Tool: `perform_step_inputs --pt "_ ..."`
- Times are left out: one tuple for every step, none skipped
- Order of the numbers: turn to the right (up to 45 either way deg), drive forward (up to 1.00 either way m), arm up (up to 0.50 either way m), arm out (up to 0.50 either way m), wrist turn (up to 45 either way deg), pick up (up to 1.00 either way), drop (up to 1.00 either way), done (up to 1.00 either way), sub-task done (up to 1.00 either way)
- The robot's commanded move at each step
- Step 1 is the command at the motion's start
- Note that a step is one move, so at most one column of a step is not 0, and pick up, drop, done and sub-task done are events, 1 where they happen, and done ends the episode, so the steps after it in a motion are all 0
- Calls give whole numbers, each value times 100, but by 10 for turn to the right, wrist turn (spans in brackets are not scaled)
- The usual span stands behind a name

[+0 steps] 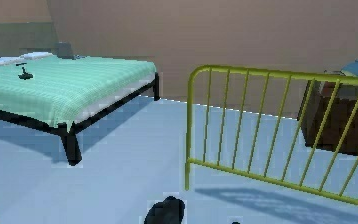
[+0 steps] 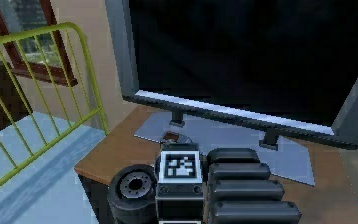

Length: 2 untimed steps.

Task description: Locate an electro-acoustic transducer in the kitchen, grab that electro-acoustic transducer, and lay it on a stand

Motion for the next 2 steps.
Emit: perform_step_inputs --pt "0 0 0 48 0 0 0 0 0" --pt "0 0 0 0 450 0 0 0 0"
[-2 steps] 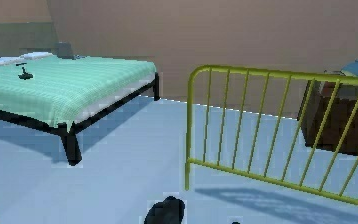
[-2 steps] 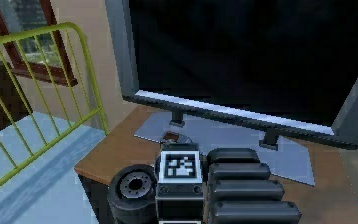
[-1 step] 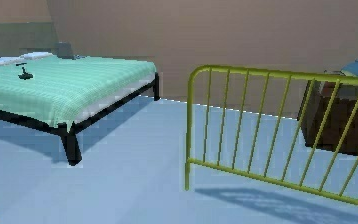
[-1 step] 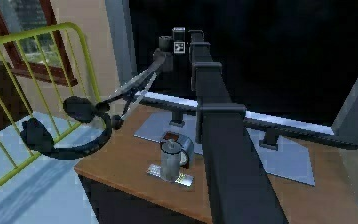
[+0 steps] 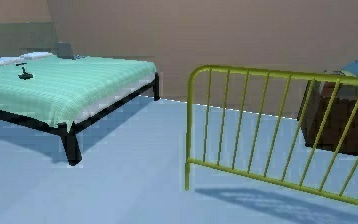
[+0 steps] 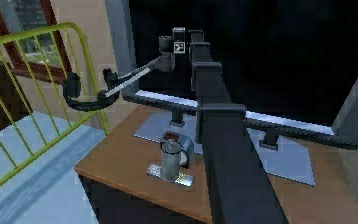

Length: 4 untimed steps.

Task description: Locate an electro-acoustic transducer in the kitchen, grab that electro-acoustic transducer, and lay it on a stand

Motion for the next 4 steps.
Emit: perform_step_inputs --pt "0 0 0 0 450 0 0 0 0" --pt "0 0 0 0 450 0 0 0 0" --pt "0 0 0 0 0 0 100 0 0" --pt "0 0 0 -10 0 0 0 0 0"
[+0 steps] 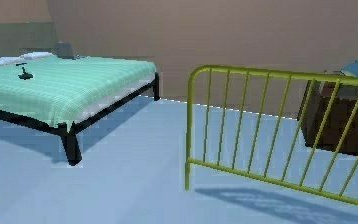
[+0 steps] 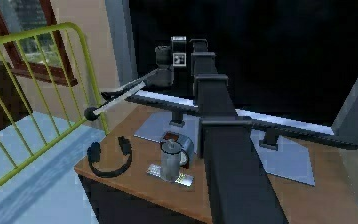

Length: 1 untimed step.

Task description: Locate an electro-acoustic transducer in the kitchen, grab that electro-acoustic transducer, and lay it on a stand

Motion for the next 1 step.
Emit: perform_step_inputs --pt "0 0 0 0 0 0 0 100 0"
